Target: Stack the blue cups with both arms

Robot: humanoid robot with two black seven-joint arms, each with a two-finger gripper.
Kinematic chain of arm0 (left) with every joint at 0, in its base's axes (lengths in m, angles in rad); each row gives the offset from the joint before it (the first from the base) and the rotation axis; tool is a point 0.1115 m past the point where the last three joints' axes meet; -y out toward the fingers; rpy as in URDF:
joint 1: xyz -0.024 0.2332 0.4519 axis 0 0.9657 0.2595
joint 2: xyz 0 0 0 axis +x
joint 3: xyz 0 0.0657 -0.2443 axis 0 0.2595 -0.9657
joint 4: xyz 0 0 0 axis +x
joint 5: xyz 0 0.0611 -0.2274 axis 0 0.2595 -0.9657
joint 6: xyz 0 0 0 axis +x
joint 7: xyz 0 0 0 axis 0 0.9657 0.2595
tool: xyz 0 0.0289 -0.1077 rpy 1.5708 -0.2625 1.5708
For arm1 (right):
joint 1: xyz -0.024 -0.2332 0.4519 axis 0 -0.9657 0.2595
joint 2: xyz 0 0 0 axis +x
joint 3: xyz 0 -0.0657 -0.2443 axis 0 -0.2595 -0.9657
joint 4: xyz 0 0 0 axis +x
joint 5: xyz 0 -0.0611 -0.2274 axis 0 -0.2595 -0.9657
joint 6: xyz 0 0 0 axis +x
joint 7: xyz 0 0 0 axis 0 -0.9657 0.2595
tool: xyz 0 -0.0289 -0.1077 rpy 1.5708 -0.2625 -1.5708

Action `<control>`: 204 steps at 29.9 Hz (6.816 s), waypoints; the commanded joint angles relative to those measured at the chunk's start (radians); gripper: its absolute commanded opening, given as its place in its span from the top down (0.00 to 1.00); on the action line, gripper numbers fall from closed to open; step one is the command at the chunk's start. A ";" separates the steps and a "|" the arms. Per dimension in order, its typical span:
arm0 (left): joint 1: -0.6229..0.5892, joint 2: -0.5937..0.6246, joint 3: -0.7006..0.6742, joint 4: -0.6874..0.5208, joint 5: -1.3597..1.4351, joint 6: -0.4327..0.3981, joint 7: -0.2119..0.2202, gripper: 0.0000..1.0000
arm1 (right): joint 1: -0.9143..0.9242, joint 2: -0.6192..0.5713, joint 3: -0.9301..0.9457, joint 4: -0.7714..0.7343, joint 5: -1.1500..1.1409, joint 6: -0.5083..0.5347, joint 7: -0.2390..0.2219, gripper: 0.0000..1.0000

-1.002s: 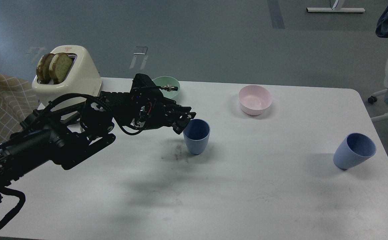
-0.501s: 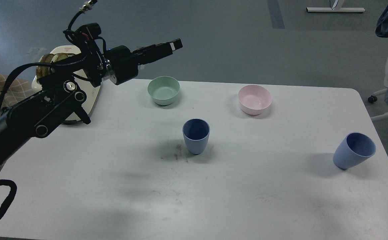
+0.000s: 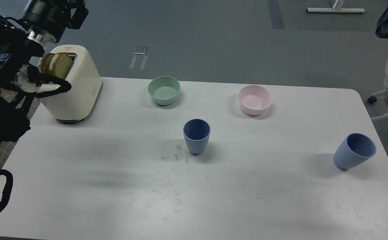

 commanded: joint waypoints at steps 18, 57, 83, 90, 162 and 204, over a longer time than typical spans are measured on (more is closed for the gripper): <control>-0.001 -0.028 -0.008 0.021 -0.103 -0.014 -0.002 0.03 | -0.180 0.064 -0.230 -0.015 -0.357 0.000 -0.012 0.23; -0.001 -0.030 -0.003 0.023 -0.100 -0.019 -0.001 0.03 | -0.179 0.107 -0.255 -0.035 -0.400 0.000 -0.006 1.00; -0.004 -0.034 0.003 0.007 -0.093 -0.028 0.006 0.03 | 0.563 0.294 -0.573 0.063 -0.322 0.000 -0.009 1.00; -0.004 -0.024 0.006 0.009 -0.093 -0.029 0.007 0.03 | 0.752 0.476 -0.921 0.025 -0.336 0.000 -0.013 1.00; -0.001 -0.028 -0.003 0.007 -0.093 -0.031 0.006 0.03 | 0.837 0.498 -1.246 -0.043 -0.338 0.000 -0.072 0.53; 0.022 -0.024 -0.015 0.010 -0.109 -0.065 0.004 0.02 | 0.619 0.537 -0.089 -0.448 0.791 -0.081 -0.064 0.00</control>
